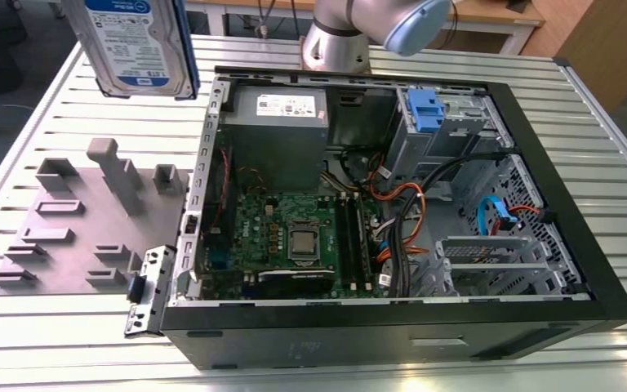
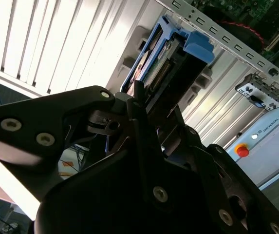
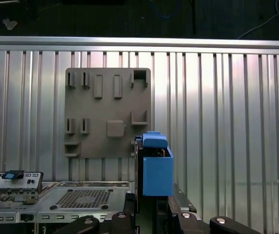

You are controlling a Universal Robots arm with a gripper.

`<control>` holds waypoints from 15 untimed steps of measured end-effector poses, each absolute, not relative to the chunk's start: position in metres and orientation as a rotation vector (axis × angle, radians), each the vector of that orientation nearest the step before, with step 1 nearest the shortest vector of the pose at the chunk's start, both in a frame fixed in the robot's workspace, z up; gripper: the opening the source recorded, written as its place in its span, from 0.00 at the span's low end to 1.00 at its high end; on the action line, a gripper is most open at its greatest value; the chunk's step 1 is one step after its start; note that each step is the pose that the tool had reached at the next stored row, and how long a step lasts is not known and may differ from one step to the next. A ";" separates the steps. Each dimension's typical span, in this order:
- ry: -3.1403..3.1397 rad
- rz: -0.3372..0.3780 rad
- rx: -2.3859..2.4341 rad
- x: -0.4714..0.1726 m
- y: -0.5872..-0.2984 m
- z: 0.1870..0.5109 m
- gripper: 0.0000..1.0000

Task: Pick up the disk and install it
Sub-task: 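Pick up the disk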

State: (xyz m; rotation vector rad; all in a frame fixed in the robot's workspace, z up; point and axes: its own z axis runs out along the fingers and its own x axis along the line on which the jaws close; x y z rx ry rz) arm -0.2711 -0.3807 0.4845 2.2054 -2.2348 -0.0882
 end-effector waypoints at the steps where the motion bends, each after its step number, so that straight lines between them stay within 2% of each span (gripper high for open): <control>1: -2.235 -0.088 2.205 -0.269 -0.381 0.485 0.35; 15: -2.235 -0.088 2.205 -0.233 -0.381 0.484 0.35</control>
